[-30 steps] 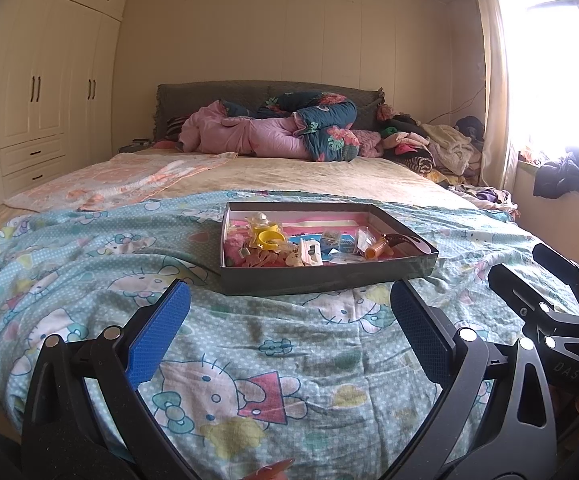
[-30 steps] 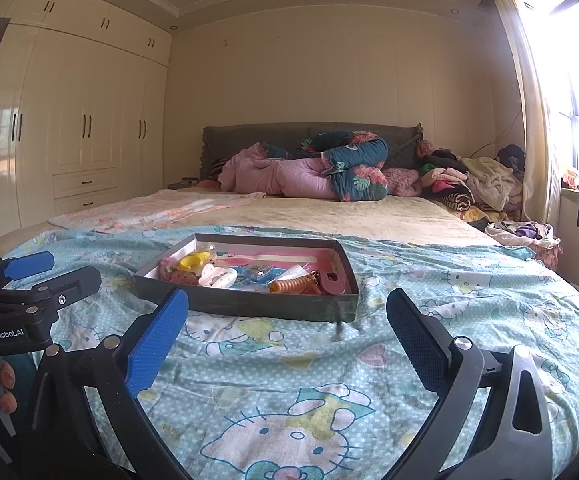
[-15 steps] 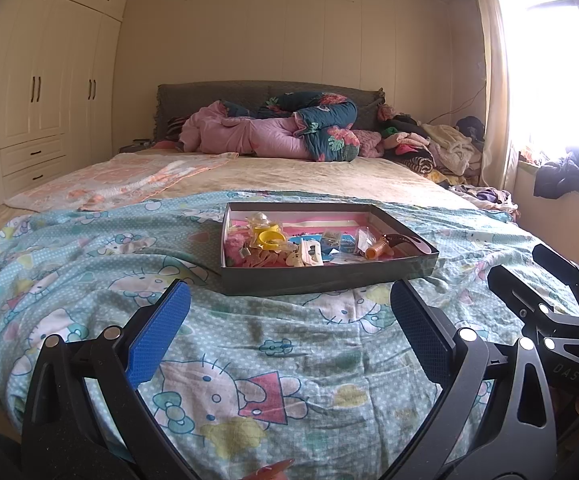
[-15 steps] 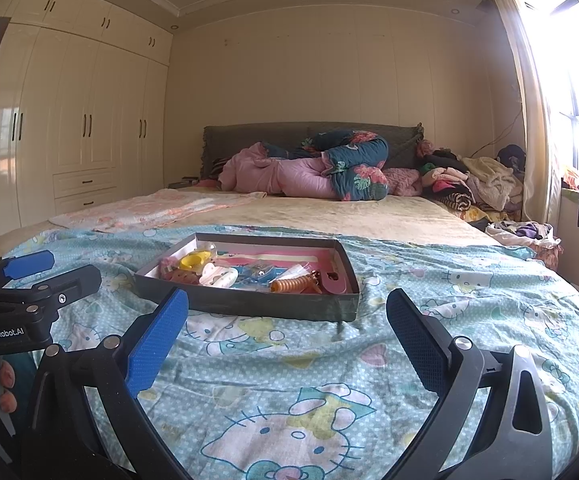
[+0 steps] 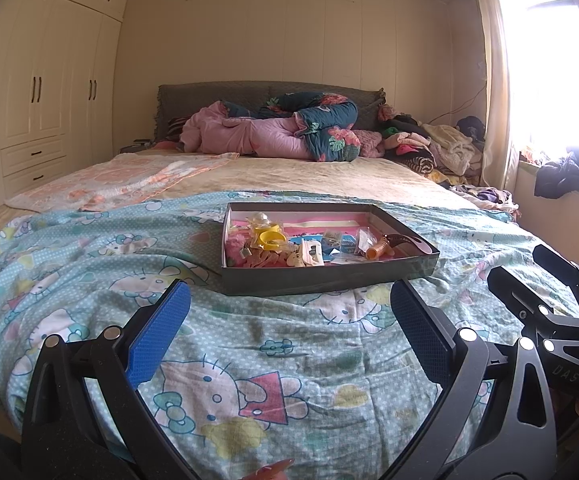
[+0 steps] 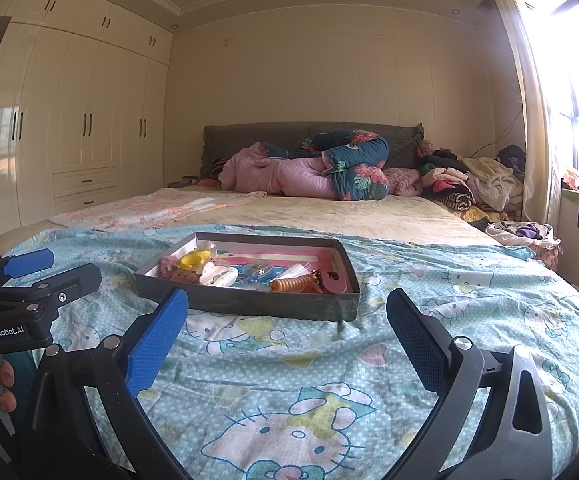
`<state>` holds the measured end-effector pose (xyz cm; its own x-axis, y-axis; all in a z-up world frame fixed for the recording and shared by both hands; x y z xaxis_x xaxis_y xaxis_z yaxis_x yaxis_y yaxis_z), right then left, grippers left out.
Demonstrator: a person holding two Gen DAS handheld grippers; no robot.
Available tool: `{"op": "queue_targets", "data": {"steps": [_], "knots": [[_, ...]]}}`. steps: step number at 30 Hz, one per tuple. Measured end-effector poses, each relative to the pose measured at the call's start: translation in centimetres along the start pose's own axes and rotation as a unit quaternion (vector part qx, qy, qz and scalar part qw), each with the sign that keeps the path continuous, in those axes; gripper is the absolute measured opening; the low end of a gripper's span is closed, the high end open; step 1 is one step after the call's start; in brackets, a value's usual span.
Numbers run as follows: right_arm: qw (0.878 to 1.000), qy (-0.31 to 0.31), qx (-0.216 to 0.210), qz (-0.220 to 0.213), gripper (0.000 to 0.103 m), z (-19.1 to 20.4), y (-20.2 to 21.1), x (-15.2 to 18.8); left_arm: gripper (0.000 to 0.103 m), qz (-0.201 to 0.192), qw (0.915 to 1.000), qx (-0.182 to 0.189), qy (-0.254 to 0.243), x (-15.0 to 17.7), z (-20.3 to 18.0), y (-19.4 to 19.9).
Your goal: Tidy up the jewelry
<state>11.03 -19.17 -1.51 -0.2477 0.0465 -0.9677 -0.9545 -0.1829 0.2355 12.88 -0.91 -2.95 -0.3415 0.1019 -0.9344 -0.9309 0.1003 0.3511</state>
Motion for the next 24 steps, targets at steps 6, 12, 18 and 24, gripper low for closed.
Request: {"op": "queue_targets", "data": {"steps": [6, 12, 18, 24], "knots": [[1.000, 0.000, 0.000, 0.000, 0.097, -0.01, -0.02, -0.03, 0.092, 0.001, 1.0000, -0.001, 0.000, 0.01, 0.05, -0.05], [1.000, 0.000, 0.000, -0.001, 0.097, -0.01, -0.04, -0.07, 0.092, 0.001, 1.0000, -0.001, 0.000, 0.04, 0.08, -0.01], [1.000, 0.002, 0.003, -0.001, 0.097, 0.01, -0.04, -0.04, 0.092, 0.000, 1.0000, -0.002, 0.000, 0.00, 0.07, -0.01], [1.000, -0.001, 0.003, -0.001, 0.097, -0.12, -0.04, 0.00, 0.092, 0.013, 0.9997, -0.021, 0.000, 0.37, 0.77, -0.42]]}}
Point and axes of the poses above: each gripper's, at about its wrist camera, not at the fingertips, and y roughly against the way its jaws point, z to its left, x to its underside, the point moved 6 cm from there along -y, roughly the way its jaws point, and after that the axes turned 7 degrees about -y, right-handed, at the moved point
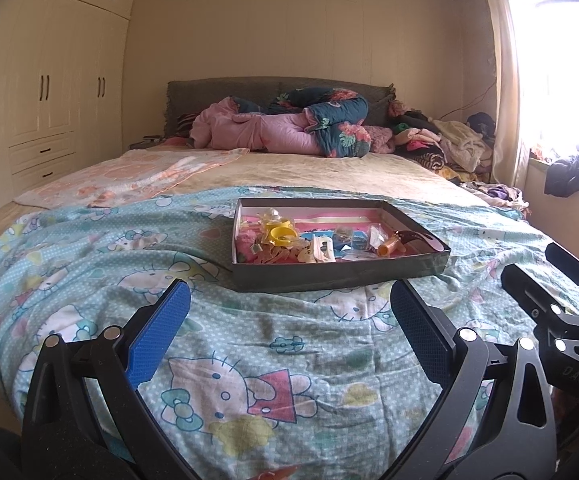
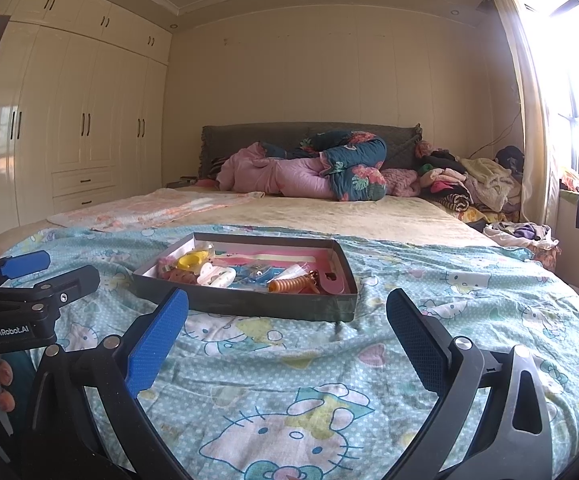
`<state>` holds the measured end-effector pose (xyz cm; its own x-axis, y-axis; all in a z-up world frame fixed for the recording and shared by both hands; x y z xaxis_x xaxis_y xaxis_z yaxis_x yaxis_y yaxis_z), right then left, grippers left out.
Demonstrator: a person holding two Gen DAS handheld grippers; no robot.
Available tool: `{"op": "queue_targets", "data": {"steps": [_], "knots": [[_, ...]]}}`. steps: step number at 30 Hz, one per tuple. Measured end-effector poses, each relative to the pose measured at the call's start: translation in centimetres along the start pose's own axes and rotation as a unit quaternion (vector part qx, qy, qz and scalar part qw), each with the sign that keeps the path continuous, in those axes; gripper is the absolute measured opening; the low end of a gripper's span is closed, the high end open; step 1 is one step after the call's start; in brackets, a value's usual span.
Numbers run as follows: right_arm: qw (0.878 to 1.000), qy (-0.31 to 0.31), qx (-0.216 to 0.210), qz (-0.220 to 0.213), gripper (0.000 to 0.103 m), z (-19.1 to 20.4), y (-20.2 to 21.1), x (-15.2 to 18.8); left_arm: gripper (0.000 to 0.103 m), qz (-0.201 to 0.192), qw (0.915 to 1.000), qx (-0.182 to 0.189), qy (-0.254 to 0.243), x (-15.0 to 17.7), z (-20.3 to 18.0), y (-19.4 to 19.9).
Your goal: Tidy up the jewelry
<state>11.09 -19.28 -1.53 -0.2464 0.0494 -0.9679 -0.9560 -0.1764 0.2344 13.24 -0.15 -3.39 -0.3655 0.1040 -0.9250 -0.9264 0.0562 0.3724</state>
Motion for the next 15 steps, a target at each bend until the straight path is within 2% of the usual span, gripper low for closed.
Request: {"op": "queue_targets", "data": {"steps": [5, 8, 11, 13, 15], "knots": [[1.000, -0.006, 0.000, 0.007, 0.097, -0.4, -0.4, 0.0, 0.092, 0.009, 0.9999, 0.001, 0.008, 0.2, 0.7, -0.3], [1.000, -0.020, 0.015, 0.012, 0.097, -2.1, -1.1, -0.5, 0.092, 0.036, 0.9988, 0.003, 0.032, 0.1, 1.8, -1.8], [0.997, -0.047, 0.059, 0.024, 0.097, -6.0, -3.2, -1.7, 0.092, 0.072, 0.9955, -0.020, 0.058, -0.3, 5.5, -4.4], [0.990, -0.069, 0.107, 0.058, 0.097, -10.3, -6.4, -2.7, 0.092, 0.092, 0.9914, -0.052, 0.077, -0.7, 8.9, -6.4], [0.978, -0.083, 0.158, 0.110, 0.097, -15.1, -10.5, -3.1, 0.092, 0.131, 0.9843, -0.087, 0.081, -0.7, 12.6, -9.3]]}}
Point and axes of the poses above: each gripper's, at about its wrist camera, not at the fingertips, and y roughly against the way its jaws point, z to its left, x to its underside, the point moved 6 cm from there along -y, roughly the way its jaws point, and after that the axes turned 7 degrees about -y, right-handed, at the moved point
